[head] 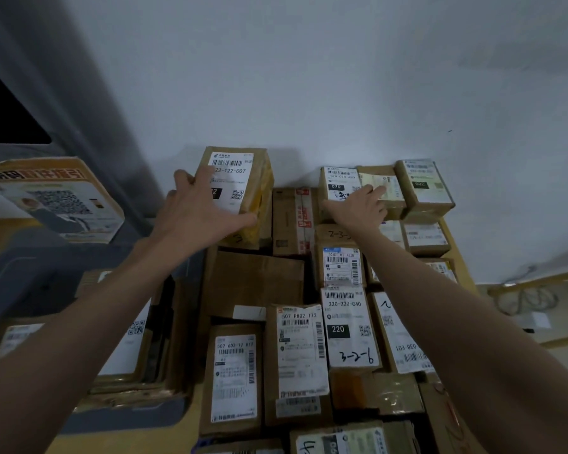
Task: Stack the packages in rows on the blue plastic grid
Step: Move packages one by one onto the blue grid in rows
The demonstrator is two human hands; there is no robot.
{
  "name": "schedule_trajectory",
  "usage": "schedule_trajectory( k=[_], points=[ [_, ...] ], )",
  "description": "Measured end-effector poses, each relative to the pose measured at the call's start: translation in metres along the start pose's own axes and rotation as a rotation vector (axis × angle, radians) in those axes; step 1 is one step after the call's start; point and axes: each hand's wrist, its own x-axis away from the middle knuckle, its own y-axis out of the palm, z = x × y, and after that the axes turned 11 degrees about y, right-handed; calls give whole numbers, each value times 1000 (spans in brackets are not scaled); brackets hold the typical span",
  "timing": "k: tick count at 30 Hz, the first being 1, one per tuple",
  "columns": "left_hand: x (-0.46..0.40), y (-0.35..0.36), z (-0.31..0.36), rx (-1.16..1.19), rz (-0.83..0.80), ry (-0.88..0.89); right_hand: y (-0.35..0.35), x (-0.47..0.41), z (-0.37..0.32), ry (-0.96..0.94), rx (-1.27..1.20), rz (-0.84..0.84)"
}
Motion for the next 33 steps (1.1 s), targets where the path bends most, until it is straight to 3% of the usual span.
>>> schedule_trajectory(
  k=[5, 16, 26, 33],
  points=[
    [-15, 15, 15, 15, -27, 8, 0, -5, 6, -18, 57, -36],
    [-79, 70, 66, -26, -123, -29, -23, 24, 26, -247, -24, -72],
    [-94, 110, 85, -2, -112, -49, -22, 20, 42, -236, -13, -90],
    [-93, 110, 78, 98, -219, 30, -14, 6, 40, -184, 43, -99]
  ],
)
